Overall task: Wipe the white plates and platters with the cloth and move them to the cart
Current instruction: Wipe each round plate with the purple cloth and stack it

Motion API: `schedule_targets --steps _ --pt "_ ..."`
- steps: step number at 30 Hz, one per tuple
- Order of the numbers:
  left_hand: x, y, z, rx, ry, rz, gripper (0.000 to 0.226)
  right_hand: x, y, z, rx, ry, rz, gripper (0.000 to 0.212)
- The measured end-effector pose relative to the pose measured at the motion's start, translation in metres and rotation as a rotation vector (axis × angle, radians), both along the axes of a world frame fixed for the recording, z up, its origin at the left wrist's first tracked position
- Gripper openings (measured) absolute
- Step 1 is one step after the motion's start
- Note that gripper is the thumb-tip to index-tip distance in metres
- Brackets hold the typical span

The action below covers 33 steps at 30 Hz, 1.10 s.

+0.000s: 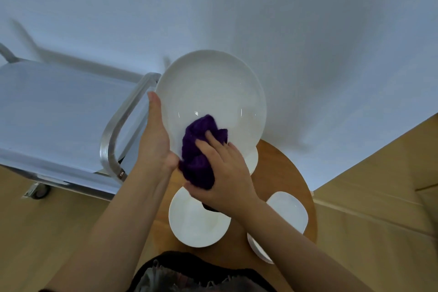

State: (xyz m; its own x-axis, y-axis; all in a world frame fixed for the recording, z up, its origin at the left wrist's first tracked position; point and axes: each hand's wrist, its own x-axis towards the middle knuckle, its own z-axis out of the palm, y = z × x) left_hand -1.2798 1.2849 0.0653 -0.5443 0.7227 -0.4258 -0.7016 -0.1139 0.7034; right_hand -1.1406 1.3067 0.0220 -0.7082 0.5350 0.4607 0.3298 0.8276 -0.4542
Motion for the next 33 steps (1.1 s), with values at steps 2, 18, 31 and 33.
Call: schedule_targets --steps 2,18,31,33 --pt "-0.003 0.000 0.004 -0.008 -0.016 -0.054 0.059 0.007 0.009 -0.001 0.157 -0.011 0.080 0.071" --pt "-0.014 0.007 0.025 -0.057 0.130 0.017 0.012 0.046 0.044 0.063 0.141 0.081 0.269 0.040" --pt "-0.017 0.009 0.024 -0.022 0.111 0.050 0.009 0.044 0.039 0.049 -0.183 -0.204 0.220 0.059" --pt "-0.014 0.006 0.018 -0.024 0.112 0.031 0.007 0.053 0.035 0.049 -0.364 -0.121 0.228 0.037"
